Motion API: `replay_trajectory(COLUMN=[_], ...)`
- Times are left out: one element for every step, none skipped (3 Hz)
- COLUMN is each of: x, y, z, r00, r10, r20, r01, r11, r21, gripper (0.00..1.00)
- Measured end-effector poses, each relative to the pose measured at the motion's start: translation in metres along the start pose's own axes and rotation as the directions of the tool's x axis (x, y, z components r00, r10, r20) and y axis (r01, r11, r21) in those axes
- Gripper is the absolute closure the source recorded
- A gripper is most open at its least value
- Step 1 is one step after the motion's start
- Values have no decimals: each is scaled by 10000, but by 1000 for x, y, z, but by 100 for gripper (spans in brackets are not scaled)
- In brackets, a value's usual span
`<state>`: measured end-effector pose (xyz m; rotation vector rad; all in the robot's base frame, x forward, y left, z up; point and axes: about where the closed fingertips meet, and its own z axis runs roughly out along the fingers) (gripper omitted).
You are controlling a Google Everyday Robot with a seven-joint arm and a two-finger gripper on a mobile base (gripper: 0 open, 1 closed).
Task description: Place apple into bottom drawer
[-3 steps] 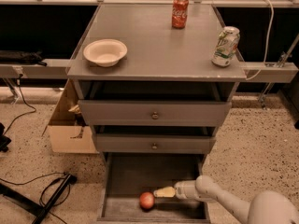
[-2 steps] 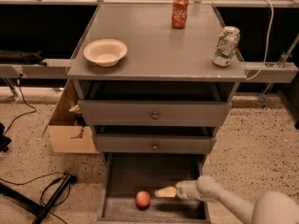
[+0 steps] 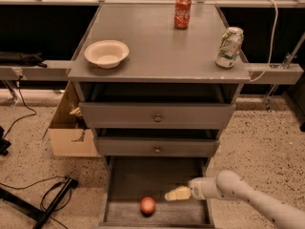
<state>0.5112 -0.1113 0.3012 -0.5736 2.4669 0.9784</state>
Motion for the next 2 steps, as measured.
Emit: replay_trajectory(x=[-11, -27], y=[80, 125], z=[-69, -112], r00=[9918, 9600], r10=[-791, -1879], r20=[-1003, -2076], r01=[780, 1928], r11=[9968, 9812], r21=[-144, 35], gripper=[0, 0])
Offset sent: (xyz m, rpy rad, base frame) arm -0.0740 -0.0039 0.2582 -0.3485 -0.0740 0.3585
